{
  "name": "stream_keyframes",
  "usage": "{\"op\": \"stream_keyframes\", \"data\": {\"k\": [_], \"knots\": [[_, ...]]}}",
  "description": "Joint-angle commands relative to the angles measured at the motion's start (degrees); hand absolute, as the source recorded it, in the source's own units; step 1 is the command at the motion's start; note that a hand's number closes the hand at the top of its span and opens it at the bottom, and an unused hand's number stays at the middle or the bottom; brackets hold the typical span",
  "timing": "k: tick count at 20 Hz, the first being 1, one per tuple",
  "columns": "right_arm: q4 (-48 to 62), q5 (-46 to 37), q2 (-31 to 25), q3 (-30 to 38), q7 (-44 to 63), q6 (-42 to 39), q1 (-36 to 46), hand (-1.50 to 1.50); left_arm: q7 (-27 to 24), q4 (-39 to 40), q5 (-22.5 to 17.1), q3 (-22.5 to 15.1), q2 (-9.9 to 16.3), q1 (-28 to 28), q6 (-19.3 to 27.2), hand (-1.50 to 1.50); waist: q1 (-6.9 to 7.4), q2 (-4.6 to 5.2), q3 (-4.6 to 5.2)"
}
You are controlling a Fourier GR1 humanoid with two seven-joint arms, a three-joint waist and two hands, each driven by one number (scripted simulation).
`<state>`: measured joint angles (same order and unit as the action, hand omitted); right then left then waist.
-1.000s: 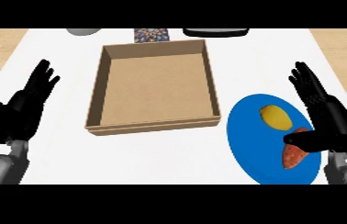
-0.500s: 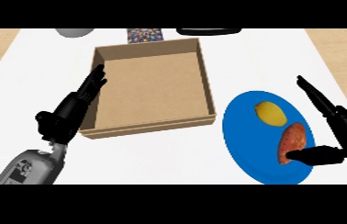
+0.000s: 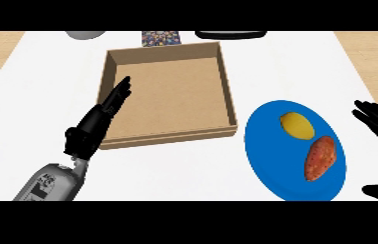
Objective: Pick the lemon from the plate and place it in the cardboard box
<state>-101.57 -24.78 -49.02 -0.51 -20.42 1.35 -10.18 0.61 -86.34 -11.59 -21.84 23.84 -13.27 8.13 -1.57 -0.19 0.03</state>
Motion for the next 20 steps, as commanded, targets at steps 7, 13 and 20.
{"op": "stream_keyframes", "data": {"k": [7,13,20], "knots": [[-13.2,4.1,-5.4,-0.5,18.1,-20.1,-0.5,-1.5,-0.2,-1.8,-0.3,2.2,0.6,1.3,-4.9,0.0,1.83,0.17,0.04],[-9.1,1.5,2.7,-4.0,22.4,-22.7,6.2,-1.5,-2.3,-1.3,6.3,-0.6,-5.7,5.3,-1.5,0.0,2.01,0.22,-0.02],[-12.8,-2.5,7.6,-2.9,28.0,-28.4,7.5,-1.5,2.3,-1.9,8.4,3.7,-7.4,2.5,-4.0,0.0,1.43,0.12,-0.01]]}}
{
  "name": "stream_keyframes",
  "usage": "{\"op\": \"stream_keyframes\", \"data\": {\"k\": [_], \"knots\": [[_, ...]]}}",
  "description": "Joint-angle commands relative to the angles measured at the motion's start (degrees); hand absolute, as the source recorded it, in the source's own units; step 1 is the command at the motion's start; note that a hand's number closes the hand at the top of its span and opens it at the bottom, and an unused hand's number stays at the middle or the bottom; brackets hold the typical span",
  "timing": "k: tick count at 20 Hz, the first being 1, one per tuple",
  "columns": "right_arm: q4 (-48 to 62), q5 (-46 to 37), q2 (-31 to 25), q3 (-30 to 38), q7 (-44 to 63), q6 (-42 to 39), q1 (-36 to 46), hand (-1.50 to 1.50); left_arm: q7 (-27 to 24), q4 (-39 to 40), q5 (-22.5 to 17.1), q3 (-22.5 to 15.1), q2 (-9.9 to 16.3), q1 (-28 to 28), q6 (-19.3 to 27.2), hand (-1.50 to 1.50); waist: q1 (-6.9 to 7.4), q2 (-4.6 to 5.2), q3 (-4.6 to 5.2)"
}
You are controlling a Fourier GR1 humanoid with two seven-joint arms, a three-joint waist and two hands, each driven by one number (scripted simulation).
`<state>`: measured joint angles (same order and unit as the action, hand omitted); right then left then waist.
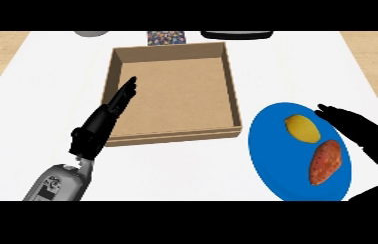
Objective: Pick the lemon from the plate and place it in the cardboard box
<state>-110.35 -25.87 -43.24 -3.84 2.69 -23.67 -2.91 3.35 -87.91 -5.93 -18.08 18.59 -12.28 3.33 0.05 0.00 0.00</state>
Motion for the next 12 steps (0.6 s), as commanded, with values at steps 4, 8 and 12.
{"op": "stream_keyframes", "data": {"k": [4,8,12], "knots": [[12.1,-10.0,8.1,-7.0,1.8,0.5,8.9,-1.5,1.4,2.6,1.7,1.2,-3.9,-2.7,-1.5,0.0,0.56,0.18,-0.01],[16.6,-14.4,9.8,-4.8,-4.5,3.1,5.9,-1.5,2.1,0.2,2.6,4.0,-3.1,-1.1,-4.3,0.0,0.09,0.05,-0.01],[14.2,-13.5,11.3,-1.6,-4.1,-0.6,9.0,-1.5,-2.1,0.5,5.2,4.2,-4.8,3.7,-5.0,0.0,0.04,0.0,0.01]]}}
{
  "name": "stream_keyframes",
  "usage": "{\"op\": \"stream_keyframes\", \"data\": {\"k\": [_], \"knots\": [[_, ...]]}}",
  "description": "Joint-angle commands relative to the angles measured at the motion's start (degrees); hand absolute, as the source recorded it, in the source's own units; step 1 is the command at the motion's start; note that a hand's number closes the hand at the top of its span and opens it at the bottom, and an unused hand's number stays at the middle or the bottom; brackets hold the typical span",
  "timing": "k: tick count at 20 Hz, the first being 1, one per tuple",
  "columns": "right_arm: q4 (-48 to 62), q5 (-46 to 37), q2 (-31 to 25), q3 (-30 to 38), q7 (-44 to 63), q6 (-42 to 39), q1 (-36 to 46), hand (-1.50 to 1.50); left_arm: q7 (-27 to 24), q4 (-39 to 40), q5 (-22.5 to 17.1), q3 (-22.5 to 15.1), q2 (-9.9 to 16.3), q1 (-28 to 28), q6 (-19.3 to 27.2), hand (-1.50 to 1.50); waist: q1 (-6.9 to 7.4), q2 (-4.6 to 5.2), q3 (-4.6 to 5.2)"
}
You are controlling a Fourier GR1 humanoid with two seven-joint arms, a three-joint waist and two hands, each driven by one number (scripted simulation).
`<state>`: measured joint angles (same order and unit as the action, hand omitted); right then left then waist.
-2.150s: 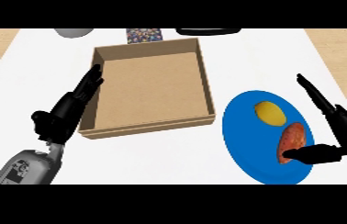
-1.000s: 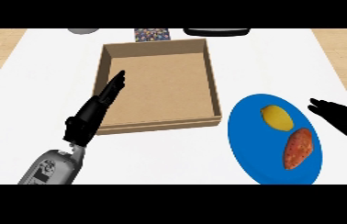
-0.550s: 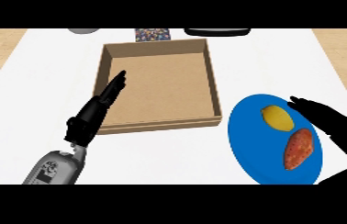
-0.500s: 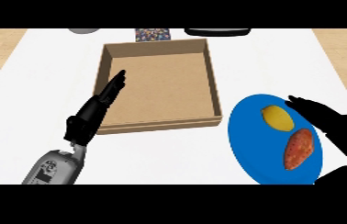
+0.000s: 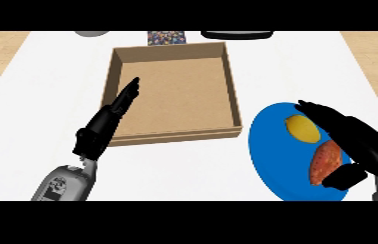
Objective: Pick the lemon from the plate and place it in the cardboard box
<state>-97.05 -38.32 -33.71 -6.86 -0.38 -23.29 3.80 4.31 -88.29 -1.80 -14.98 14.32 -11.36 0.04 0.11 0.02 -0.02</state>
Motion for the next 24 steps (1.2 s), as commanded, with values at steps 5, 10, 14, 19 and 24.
{"op": "stream_keyframes", "data": {"k": [5,10,14,19,24], "knots": [[5.3,-4.9,2.5,3.5,-6.8,0.1,2.0,-1.5,2.7,1.5,2.2,3.9,-3.0,-3.8,-3.5,0.0,-0.16,-0.01,0.02],[7.0,-8.8,3.3,3.0,-8.9,1.8,-1.4,-1.5,1.2,-1.5,5.0,2.4,-5.0,1.1,-2.5,0.0,-0.18,-0.05,0.02],[10.1,-11.5,4.7,2.7,-8.3,0.0,2.0,-1.5,2.1,1.9,5.7,4.6,-6.1,-3.8,-3.8,0.0,-0.12,-0.01,0.02],[16.7,-14.8,9.1,0.9,-6.4,-0.4,7.8,-1.5,1.0,-0.1,5.7,6.1,-5.1,0.1,-6.0,0.0,0.12,0.01,0.02],[23.3,-17.4,8.9,2.3,-11.7,3.1,8.9,-1.5,1.6,-3.1,8.3,4.3,-8.0,1.9,-4.8,0.0,0.16,0.02,0.01]]}}
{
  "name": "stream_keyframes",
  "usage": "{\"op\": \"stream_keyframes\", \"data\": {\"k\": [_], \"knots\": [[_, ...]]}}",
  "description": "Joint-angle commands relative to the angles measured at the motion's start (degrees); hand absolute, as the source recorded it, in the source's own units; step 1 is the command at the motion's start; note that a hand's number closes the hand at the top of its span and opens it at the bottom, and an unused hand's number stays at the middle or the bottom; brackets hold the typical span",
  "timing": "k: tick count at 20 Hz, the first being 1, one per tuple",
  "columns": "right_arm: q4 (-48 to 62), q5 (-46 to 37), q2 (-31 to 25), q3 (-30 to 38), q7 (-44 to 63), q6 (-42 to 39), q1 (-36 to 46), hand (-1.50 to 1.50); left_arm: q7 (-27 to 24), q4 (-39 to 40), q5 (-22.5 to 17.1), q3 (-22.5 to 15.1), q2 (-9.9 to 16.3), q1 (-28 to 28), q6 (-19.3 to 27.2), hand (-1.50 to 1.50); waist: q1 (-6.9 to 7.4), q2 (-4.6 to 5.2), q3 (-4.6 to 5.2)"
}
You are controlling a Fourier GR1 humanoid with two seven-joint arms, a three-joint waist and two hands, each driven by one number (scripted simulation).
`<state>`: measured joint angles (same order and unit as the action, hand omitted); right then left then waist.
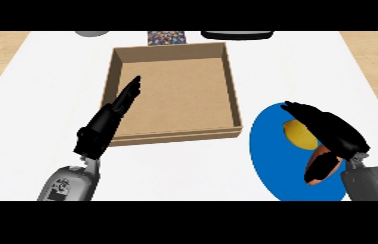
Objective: Pick the lemon from the plate and place it in the cardboard box
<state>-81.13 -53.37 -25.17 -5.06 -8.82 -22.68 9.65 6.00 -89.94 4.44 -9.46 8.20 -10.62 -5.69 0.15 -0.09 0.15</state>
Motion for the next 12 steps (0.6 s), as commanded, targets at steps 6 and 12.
{"op": "stream_keyframes", "data": {"k": [6,12], "knots": [[6.7,-6.9,2.3,0.5,-2.5,7.7,-0.5,-1.5,-2.6,2.5,-0.5,4.2,1.0,-0.8,-4.5,0.0,-0.04,0.11,-0.15],[15.3,-8.5,3.4,1.4,-3.8,7.7,4.8,1.5,-3.3,1.7,1.1,4.0,0.3,1.4,-4.3,0.0,0.27,0.15,-0.16]]}}
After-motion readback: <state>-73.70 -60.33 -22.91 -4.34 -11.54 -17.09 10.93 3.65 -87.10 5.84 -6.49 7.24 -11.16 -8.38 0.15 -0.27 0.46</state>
